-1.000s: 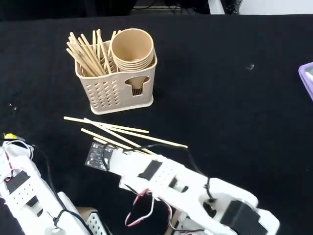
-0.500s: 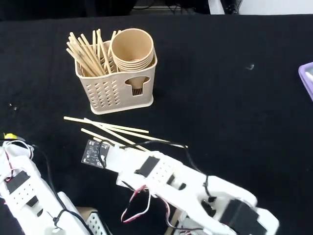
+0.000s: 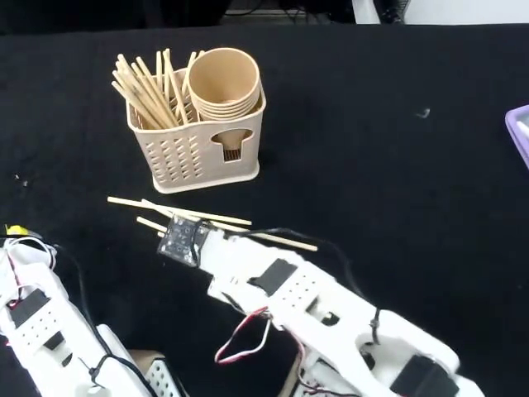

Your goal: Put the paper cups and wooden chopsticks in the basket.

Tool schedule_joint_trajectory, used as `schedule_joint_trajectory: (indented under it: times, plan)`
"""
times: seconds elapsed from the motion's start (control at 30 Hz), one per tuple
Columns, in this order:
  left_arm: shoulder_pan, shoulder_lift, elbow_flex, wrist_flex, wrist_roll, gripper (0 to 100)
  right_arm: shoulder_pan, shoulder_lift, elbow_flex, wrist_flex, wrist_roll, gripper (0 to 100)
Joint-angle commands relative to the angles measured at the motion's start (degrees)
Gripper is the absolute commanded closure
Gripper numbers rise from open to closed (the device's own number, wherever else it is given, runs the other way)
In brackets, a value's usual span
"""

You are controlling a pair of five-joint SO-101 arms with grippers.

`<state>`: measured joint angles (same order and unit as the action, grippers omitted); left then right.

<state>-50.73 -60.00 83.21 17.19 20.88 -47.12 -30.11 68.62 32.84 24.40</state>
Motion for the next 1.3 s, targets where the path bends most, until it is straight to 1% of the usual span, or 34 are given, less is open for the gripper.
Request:
schedule_joint_trajectory:
  times: [0.0,0.13,0.23,0.3,0.37,0.4,0.43,0.5,0.8,0.87,1.0,1.13,1.27]
  plan:
    - [0.6,-1.0,-0.7,-1.1,-0.6,87,-3.4,4.5,-3.9,0.0,0.1,82.8]
    - [0.6,-1.0,-0.7,-1.1,-0.6,87,-4.3,12.2,-8.1,0.8,0.5,83.0]
    - [0.6,-1.0,-0.7,-1.1,-0.6,87,-4.3,16.4,-12.3,5.2,2.1,83.5]
    - [0.6,-1.0,-0.7,-1.1,-0.6,87,-4.3,17.8,-13.1,6.4,4.0,88.1]
    - [0.6,-1.0,-0.7,-1.1,-0.6,87,-4.6,17.5,-13.0,6.5,4.4,96.9]
    - [0.6,-1.0,-0.7,-1.1,-0.6,87,-4.7,17.0,-12.8,6.6,4.2,99.3]
    - [0.6,-1.0,-0.7,-1.1,-0.6,87,-4.7,16.3,-12.6,6.9,4.0,97.8]
    - [0.6,-1.0,-0.7,-1.1,-0.6,87,-4.7,14.4,-11.6,6.9,4.0,99.0]
    - [0.6,-1.0,-0.7,-1.1,-0.6,87,-4.6,1.9,-5.2,6.7,4.0,98.5]
    - [0.6,-1.0,-0.7,-1.1,-0.6,87,-4.6,1.8,-5.0,7.0,4.0,94.8]
    - [0.6,-1.0,-0.7,-1.1,-0.6,87,-5.0,1.9,-4.4,7.0,4.0,81.9]
    - [0.6,-1.0,-0.7,-1.1,-0.6,87,-7.3,4.9,-4.9,6.5,4.0,81.8]
    - [0.6,-1.0,-0.7,-1.1,-0.6,87,-8.8,11.7,-8.0,6.2,4.0,82.3]
